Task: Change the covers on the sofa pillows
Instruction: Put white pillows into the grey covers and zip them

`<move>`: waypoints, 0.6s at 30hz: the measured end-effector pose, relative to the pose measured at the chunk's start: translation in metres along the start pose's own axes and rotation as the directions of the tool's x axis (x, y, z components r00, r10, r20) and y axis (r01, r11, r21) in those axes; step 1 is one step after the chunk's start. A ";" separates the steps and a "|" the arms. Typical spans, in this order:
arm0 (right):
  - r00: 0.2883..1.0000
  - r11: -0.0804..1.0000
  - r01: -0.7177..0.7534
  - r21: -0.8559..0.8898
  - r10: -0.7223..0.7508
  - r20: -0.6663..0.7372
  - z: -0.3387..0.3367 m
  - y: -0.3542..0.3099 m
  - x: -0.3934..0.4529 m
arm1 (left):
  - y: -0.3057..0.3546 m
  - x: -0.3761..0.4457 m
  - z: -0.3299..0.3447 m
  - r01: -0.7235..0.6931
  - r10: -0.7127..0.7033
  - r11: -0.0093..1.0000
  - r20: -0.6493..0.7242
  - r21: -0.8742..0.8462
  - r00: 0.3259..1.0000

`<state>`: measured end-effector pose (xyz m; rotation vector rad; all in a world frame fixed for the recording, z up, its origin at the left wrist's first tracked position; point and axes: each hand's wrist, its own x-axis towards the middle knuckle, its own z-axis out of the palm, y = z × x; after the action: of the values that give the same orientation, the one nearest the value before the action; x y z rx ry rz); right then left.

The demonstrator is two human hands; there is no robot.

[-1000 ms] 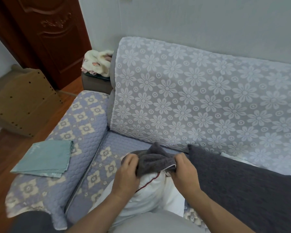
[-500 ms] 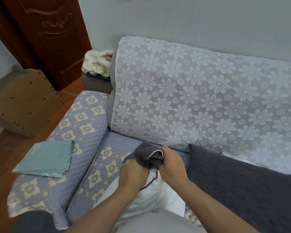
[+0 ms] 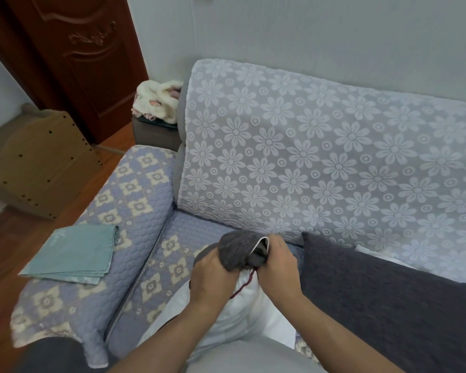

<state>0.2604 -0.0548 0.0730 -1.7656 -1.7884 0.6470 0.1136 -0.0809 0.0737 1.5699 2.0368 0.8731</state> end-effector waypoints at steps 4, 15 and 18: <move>0.987 0.984 0.161 -0.079 -0.161 0.015 0.003 -0.007 -0.008 | -0.002 0.008 -0.005 0.050 -0.078 0.960 0.091 0.276 0.993; 0.882 0.802 0.464 -0.377 -0.458 0.111 -0.003 0.014 0.003 | -0.029 0.004 -0.010 0.082 -0.078 0.995 -0.057 0.061 0.995; 0.953 0.889 0.303 -0.344 -0.286 0.103 -0.005 0.027 0.008 | -0.028 -0.005 -0.004 -0.119 0.118 0.992 0.024 0.039 0.993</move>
<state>0.2837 -0.0466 0.0586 -1.6502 -2.2639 0.2518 0.0929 -0.0907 0.0565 1.7291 1.9745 0.8592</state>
